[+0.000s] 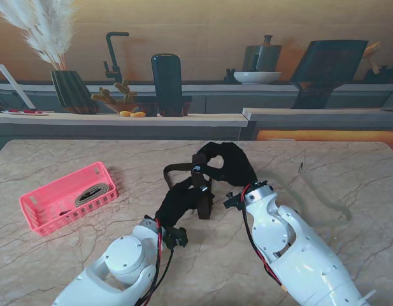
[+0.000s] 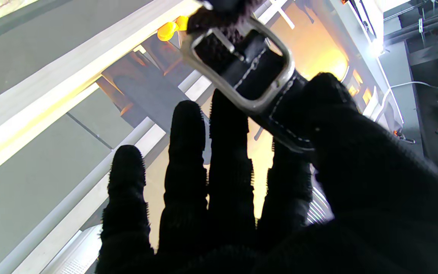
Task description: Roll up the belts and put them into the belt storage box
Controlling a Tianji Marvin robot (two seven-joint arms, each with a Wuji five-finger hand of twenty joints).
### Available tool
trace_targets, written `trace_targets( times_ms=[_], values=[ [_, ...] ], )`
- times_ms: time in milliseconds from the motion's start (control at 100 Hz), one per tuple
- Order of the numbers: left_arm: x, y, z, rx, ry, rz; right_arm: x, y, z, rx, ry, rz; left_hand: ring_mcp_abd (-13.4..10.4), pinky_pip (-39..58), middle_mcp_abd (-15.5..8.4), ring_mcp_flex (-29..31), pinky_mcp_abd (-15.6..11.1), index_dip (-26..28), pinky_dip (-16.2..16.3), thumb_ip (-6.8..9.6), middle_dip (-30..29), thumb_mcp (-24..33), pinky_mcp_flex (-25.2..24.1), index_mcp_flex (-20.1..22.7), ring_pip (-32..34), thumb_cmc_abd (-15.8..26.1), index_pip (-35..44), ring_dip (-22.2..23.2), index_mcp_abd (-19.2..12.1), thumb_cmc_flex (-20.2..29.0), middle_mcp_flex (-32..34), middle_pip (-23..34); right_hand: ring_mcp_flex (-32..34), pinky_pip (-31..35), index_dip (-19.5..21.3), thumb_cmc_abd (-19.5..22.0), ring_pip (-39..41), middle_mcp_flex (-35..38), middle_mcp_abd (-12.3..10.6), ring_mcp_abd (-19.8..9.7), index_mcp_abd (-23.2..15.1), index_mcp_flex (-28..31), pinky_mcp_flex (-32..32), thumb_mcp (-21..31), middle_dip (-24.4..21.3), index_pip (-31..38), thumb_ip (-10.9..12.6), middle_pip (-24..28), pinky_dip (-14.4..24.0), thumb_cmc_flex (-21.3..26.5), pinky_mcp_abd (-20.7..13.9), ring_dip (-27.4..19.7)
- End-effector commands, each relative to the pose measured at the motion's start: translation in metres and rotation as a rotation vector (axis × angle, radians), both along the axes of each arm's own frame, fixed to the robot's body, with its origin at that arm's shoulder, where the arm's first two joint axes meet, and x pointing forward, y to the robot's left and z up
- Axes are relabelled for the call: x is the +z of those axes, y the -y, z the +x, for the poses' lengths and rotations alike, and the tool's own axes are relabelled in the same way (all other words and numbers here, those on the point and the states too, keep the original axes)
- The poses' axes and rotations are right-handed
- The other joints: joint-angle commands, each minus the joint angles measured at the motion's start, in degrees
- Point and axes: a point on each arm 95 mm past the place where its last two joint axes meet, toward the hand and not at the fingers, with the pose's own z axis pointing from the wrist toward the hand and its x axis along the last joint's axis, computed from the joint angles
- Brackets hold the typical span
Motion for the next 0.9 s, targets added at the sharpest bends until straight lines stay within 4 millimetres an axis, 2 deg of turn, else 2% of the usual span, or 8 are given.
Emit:
trace_targets(
  times_ms=[0, 90, 120, 200, 310, 420, 620, 890],
  values=[
    [0.007, 0.003, -0.003, 0.006, 0.005, -0.027, -0.012, 0.001, -0.005, 0.012, -0.027, -0.02, -1.0, 1.9, -1.9, 0.9, -0.1, -0.8, 1.1, -0.6, -1.3, 3.6, 0.3, 1.1, 1.1, -1.7, 2.2, -0.1, -5.8, -1.5, 0.5, 0.1, -0.9, 1.8, 0.5, 4.1, 0.9, 0.1, -2.0, -2.4, -6.9, 3.0, -1.0, 3.2, 0.0, 9.0, 1.7, 1.0, -0.6, 0.8, -0.8, 0.1],
    [0.008, 0.001, -0.003, 0.017, -0.002, -0.051, -0.017, 0.002, -0.006, 0.021, -0.043, -0.036, -1.5, 1.1, -1.8, -0.8, -0.5, 0.0, 0.8, -1.5, -1.7, 15.1, -0.2, -1.2, -0.3, -9.0, -1.4, -0.2, -4.8, -15.1, -2.7, -1.2, -0.9, 1.8, 0.5, 4.0, 0.7, 0.1, -2.0, -2.4, -7.1, 3.1, -1.1, 3.3, 0.0, 9.0, 1.7, 1.0, -0.7, 0.7, -0.7, -0.1],
    [0.008, 0.0, -0.003, 0.015, -0.001, -0.059, -0.019, 0.002, -0.006, 0.024, -0.048, -0.042, -1.7, 0.2, -1.5, -2.1, -0.7, 0.6, 0.4, 0.07, -1.9, 19.3, -0.8, -2.5, -1.5, -9.1, -4.8, -0.4, -3.1, -23.2, -5.1, -2.1, -0.8, 1.8, 0.5, 4.0, 0.7, 0.1, -2.0, -2.4, -7.2, 3.1, -1.1, 3.3, 0.0, 9.0, 1.6, 1.0, -0.8, 0.7, -0.6, -0.1],
    [0.008, -0.002, -0.003, -0.003, 0.011, -0.081, -0.023, 0.002, -0.006, 0.031, -0.063, -0.059, -2.4, -2.9, -0.8, -6.0, -0.5, 0.1, -0.9, -0.05, -2.4, 20.5, -2.6, -7.7, -5.9, -14.5, -9.1, -1.6, -1.6, -33.0, -11.4, -4.4, -0.9, 1.7, 0.5, 4.0, 0.5, 0.2, -1.9, -2.3, -7.3, 3.1, -1.2, 3.4, 0.0, 9.0, 1.6, 1.0, -0.9, 0.7, -0.6, -0.2],
    [0.007, -0.006, -0.002, -0.033, 0.024, -0.116, -0.03, 0.003, -0.006, 0.043, -0.089, -0.078, -3.1, -7.8, -0.5, -10.3, 0.3, -1.1, -3.0, -0.81, -3.2, 20.8, -5.3, -12.8, -11.7, -17.0, -13.9, -3.0, -1.3, -39.9, -17.3, -7.2, -1.0, 1.7, 0.6, 4.0, 0.3, 0.1, -1.9, -2.1, -7.4, 3.1, -1.3, 3.4, 0.0, 9.0, 1.6, 1.0, -1.1, 0.7, -0.4, -0.3],
    [0.007, -0.006, -0.001, -0.02, 0.017, -0.151, -0.039, 0.001, -0.007, 0.068, -0.116, -0.097, -3.5, -9.8, -0.7, -12.3, 1.3, -2.1, -3.8, -1.54, -3.4, 20.8, -7.1, -14.7, -14.2, -17.4, -16.2, -3.3, -1.5, -43.7, -19.8, -8.2, -1.2, 1.5, 0.6, 4.0, 0.1, 0.0, -1.7, -1.9, -7.4, 3.1, -1.6, 3.4, 0.1, 9.0, 1.6, 0.9, -1.2, 0.8, -0.3, -0.3],
    [0.01, -0.007, 0.001, 0.031, 0.005, -0.171, -0.049, 0.0, -0.01, 0.113, -0.094, -0.163, -4.0, -10.5, -1.2, -12.6, 1.5, -2.2, -4.0, -2.21, -2.5, 20.0, -7.5, -16.6, -15.3, -15.6, -17.0, -3.1, -1.4, -45.5, -20.2, -7.7, -1.4, 1.3, 0.7, 3.7, -0.4, -0.2, -1.8, -1.8, -7.8, 3.2, -1.4, 3.5, 0.1, 8.8, 1.6, 0.6, -1.4, 0.7, -0.2, -0.5],
    [0.013, -0.004, 0.004, 0.078, -0.018, -0.196, -0.056, -0.002, -0.012, 0.154, -0.042, -0.244, -4.4, -7.7, -2.3, -9.5, 0.1, -0.6, -2.7, -0.97, -0.6, 21.2, -5.7, -17.2, -12.7, -16.4, -14.0, -1.2, -2.1, -40.6, -17.5, -5.1, -1.4, 1.3, 0.1, 0.6, -0.9, -1.8, -1.8, -1.9, -5.5, 0.7, -1.2, 3.9, -0.1, 7.6, 1.6, -0.6, -1.6, -0.5, -0.2, -0.7]
  ],
)
